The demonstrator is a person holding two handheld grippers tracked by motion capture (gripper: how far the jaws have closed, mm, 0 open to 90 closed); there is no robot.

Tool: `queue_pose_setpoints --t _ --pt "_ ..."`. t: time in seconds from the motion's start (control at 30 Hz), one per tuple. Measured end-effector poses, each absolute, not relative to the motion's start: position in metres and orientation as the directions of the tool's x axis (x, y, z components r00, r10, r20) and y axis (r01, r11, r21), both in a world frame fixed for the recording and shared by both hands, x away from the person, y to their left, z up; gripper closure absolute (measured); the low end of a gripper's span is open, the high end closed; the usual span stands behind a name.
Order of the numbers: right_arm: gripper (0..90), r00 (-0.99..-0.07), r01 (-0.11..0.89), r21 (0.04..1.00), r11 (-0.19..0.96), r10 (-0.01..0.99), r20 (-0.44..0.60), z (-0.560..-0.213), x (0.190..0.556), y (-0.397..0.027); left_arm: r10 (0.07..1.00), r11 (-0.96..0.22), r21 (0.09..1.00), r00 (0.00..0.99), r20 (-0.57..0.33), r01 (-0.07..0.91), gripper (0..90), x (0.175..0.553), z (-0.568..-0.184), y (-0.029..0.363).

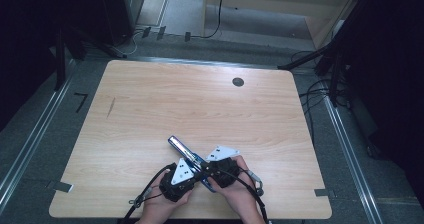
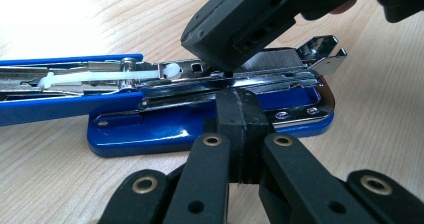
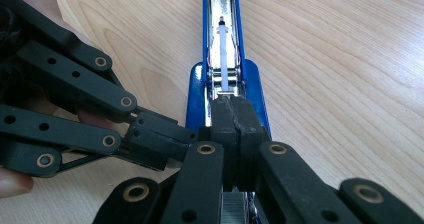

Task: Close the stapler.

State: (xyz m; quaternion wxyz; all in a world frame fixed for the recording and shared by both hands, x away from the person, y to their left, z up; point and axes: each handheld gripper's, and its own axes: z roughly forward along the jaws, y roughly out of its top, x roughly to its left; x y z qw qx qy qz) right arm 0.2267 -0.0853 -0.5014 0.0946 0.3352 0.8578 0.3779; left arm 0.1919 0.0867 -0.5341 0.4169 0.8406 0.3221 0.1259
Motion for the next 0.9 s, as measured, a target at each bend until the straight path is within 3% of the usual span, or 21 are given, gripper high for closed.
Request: queue_pose_setpoints --t 0.9 --pt "90.0 -0.757 0.520 0.690 0.504 0.646 0.098 -0.501 0.216 -0.100 0.646 -0.446 0.782 0.761 -0.057 0.437 90.0 0.192 -0.534 0.087"
